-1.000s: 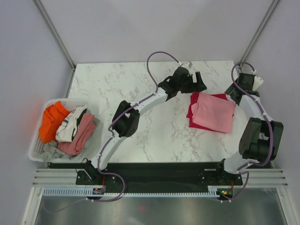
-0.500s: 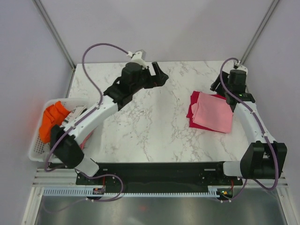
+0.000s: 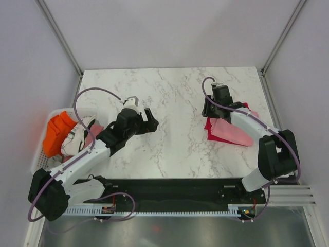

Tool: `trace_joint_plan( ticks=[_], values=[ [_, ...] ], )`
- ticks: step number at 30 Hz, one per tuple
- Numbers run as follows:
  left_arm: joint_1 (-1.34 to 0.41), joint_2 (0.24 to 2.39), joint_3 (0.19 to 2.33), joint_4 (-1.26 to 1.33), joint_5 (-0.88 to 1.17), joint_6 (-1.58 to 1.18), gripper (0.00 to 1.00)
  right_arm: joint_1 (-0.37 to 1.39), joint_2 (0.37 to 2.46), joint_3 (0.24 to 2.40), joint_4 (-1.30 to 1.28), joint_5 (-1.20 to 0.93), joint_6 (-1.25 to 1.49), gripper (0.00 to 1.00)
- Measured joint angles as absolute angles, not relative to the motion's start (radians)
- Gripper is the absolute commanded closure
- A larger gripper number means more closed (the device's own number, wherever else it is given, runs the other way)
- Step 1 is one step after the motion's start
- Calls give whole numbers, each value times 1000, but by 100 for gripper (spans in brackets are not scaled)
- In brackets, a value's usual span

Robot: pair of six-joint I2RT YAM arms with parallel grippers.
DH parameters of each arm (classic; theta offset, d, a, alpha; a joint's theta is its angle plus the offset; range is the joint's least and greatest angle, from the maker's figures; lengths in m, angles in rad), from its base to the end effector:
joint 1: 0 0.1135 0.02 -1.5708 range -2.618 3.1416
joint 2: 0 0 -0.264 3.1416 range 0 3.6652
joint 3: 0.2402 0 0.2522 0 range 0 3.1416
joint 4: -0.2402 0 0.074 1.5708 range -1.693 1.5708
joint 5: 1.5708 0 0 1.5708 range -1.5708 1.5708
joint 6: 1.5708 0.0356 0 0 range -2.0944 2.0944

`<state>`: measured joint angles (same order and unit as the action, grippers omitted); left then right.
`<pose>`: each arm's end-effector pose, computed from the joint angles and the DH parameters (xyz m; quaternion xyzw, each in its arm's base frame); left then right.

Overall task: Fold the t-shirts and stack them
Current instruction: Neatly place the folded tshirt to the corner

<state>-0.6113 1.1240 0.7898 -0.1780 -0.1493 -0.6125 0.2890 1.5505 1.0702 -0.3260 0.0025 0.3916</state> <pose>0.2096 -0.1404 0.2744 -0.0382 0.8607 -0.2365 0.4491 0.3216 0.0955 0.2384 0.0480 0.9266 0.1234 0.3520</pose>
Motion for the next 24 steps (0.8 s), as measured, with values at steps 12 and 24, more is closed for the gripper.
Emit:
trace_joint_plan(
  ticks=[12,24],
  values=[
    [-610,939,564,-104,-238,-610,5,366,1699,1071,-322,70,413,61],
    [-610,958,546,-70,-263,-600,5,372,1754,1053,-347,231,434,62]
  ],
)
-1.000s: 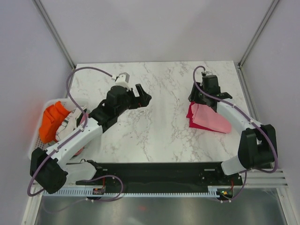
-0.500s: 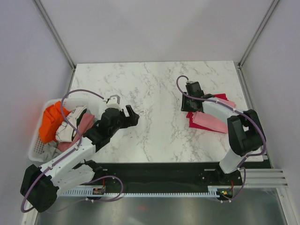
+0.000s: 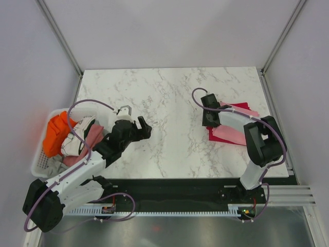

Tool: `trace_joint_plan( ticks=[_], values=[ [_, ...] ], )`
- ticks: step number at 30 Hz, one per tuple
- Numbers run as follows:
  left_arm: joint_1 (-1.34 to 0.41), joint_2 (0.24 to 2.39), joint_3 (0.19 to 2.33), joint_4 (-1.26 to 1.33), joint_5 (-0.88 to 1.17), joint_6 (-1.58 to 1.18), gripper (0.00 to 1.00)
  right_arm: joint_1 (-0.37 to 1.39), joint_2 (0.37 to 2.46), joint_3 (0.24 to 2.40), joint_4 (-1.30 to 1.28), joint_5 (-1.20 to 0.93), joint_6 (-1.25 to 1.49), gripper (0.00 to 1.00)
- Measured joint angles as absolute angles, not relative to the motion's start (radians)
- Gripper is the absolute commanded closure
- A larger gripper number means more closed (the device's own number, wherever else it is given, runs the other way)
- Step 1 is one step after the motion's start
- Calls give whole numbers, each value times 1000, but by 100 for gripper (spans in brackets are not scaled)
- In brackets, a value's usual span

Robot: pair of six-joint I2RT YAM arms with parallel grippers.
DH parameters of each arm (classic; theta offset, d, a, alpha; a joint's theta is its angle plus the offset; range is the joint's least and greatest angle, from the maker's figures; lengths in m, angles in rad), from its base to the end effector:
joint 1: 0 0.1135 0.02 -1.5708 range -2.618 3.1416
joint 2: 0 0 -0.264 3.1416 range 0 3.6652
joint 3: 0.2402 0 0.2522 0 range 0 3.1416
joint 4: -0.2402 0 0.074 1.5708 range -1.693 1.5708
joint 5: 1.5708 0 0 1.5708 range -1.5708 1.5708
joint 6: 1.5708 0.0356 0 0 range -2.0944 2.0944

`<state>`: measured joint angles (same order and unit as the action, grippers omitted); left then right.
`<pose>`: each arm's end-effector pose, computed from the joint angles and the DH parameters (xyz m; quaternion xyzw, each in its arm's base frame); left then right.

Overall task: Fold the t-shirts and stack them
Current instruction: Neatly place the folded tshirt to the corner, then reset both grippers

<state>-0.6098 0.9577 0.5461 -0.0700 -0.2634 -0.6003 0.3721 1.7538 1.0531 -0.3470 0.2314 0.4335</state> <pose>0.1796 -0.1142 0.2362 -0.0640 0.8482 -0.1998 0.4863 0.3274 0.1190 0.1669 0.0593 0.9582 -0.0019 0.2800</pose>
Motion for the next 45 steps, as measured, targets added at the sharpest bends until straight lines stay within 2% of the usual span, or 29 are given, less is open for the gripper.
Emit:
trace_joint_plan(
  ticks=[11,18,21,24,27,34,45],
  values=[
    [-610,958,535,-63,-265,-601,5,371,1769,1055,-472,485,429,61],
    [-610,957,532,-52,-272,-600,0,384,1647,1044,-453,383,377,53],
    [-610,942,515,-45,-283,-600,0,455,1520,1025,-380,326,348,45],
    [-610,911,487,-42,-291,-600,0,568,1398,968,-252,311,318,27],
    [-610,872,463,-49,-292,-599,0,676,1299,851,-128,346,303,3],
    [-610,733,432,-76,-303,-582,0,728,1093,510,84,443,325,3],
    [-610,623,307,-76,-308,-555,1,728,1053,382,214,450,363,3]
  ],
)
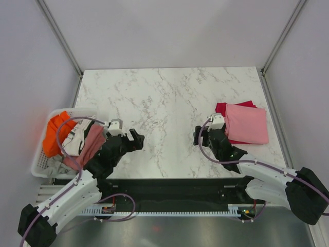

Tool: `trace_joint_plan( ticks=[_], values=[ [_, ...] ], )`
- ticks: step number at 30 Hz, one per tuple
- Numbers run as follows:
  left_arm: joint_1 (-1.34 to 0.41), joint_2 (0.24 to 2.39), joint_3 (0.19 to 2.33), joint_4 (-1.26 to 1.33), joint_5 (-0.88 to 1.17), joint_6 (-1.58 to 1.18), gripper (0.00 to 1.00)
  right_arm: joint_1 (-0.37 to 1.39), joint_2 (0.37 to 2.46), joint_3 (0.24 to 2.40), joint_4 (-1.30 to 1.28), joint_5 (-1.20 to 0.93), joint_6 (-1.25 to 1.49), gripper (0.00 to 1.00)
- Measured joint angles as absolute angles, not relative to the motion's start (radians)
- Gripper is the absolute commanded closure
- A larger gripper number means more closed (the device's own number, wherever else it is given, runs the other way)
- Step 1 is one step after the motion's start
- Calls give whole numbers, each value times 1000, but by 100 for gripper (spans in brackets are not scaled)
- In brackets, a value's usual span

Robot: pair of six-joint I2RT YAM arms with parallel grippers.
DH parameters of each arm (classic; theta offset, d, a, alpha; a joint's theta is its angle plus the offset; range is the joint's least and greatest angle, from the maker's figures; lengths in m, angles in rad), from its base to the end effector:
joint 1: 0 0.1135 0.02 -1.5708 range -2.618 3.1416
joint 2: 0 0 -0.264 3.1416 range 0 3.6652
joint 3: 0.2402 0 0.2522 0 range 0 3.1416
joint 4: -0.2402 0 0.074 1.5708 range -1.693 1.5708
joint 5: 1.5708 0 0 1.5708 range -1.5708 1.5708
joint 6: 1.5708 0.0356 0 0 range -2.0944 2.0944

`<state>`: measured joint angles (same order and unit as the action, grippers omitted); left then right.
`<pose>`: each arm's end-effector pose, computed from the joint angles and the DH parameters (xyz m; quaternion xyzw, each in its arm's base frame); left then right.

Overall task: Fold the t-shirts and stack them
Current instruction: Reset both grippers

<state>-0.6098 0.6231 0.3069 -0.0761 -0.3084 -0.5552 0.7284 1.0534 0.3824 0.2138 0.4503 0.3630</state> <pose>0.1347 -0.0809 0.2072 -0.0629 0.8235 -0.1955 0.5288 0.1698 0.1307 0.1908 -0.0343 0.8352 0.1054 0.5387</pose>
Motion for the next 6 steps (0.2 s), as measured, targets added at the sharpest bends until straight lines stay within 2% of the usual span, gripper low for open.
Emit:
trace_joint_plan(
  ticks=[6],
  values=[
    [-610,588,301,-75,-314,-555,2,728,1019,371,238,470,371,4]
  ],
)
